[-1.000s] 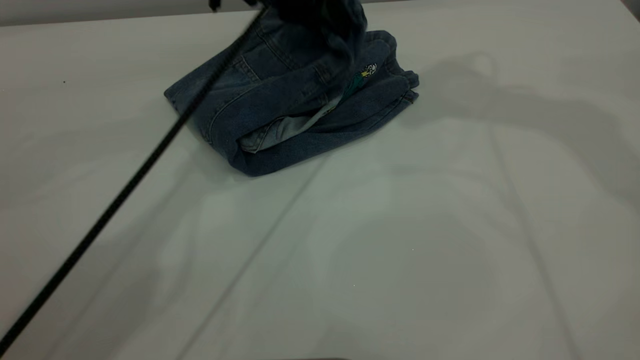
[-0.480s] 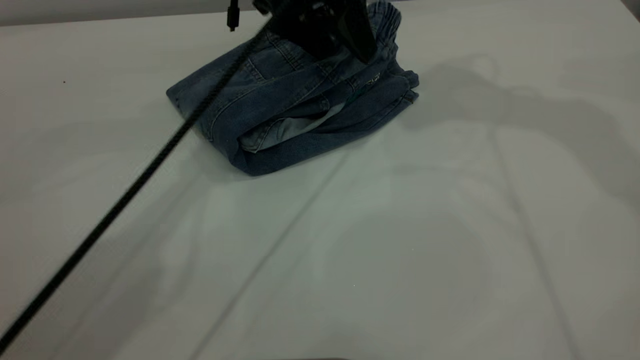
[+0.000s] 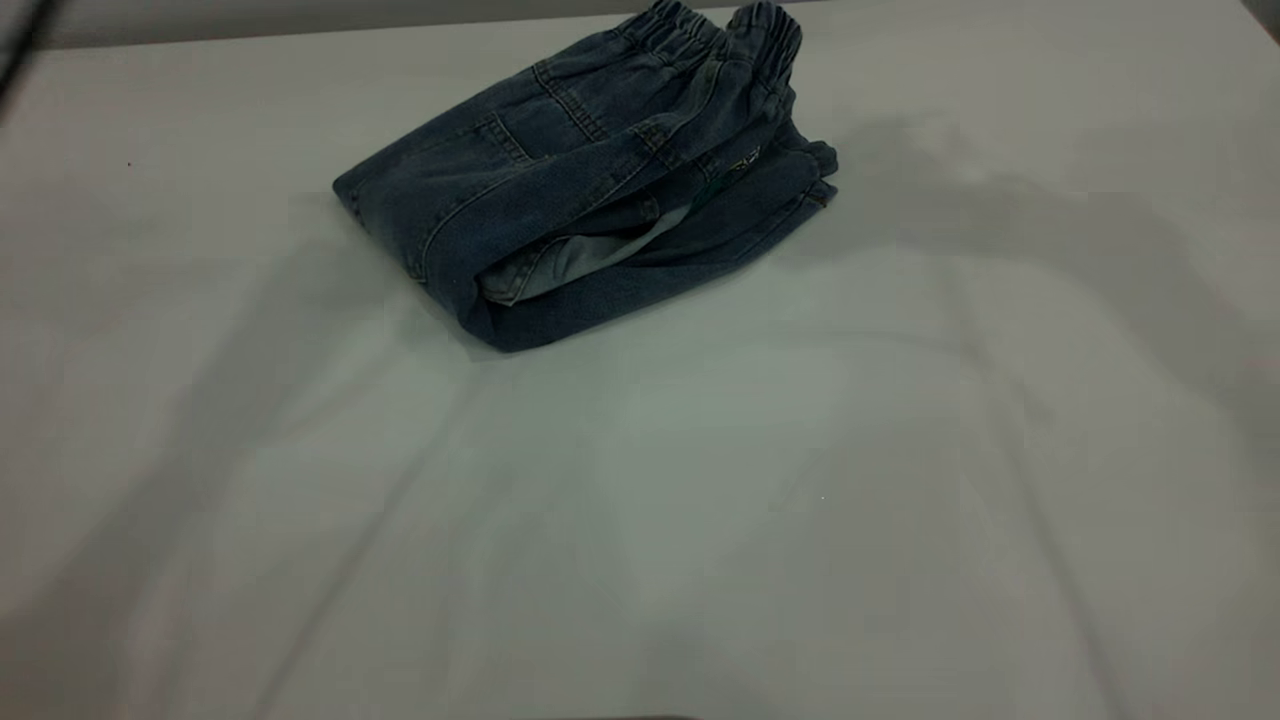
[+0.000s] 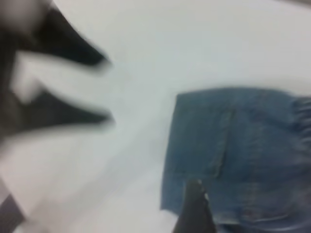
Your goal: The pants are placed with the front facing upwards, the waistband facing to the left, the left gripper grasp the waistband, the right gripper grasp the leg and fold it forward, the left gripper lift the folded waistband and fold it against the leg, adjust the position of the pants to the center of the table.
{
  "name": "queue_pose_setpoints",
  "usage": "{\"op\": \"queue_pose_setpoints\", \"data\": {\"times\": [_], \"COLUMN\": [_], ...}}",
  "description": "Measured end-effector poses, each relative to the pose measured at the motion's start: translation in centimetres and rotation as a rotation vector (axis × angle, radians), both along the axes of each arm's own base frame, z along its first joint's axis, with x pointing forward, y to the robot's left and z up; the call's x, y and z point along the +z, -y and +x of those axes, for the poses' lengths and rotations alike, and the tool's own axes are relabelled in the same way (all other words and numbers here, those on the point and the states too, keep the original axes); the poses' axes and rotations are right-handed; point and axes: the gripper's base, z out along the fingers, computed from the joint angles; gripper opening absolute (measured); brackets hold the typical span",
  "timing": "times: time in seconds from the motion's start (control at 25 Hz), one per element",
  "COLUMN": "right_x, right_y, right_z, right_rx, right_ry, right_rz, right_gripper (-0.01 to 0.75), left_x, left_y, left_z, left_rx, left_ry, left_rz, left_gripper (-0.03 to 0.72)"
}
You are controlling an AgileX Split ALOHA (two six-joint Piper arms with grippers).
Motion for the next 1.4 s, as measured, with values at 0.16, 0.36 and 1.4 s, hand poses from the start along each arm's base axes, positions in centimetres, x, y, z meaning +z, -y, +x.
{"op": "queue_pose_setpoints", "data": {"times": [0.16, 0.36, 1.4], "right_x": [-4.9, -9.9, -21.7], "right_y": [-5.0, -9.2, -11.9], "right_z": [0.0, -0.6, -0.3], "right_rx": [0.054, 0.028, -0.218], "right_ry": [-0.055, -0.046, -0.328], "right_rz": [-0.078, -0.363, -0.708], "right_gripper": [0.461, 0.461, 0.461], "left_x": [3.3, 4.9, 5.1], "left_y": [-2.3, -2.2, -1.1], "left_z": [-1.0, -2.0, -2.5], "left_rx": [0.104, 0.118, 0.106], "left_ry": [0.059, 0.075, 0.015], "left_rz": [-0.024, -0.064, -0.199], "left_gripper": [0.559, 0.559, 0.559]}}
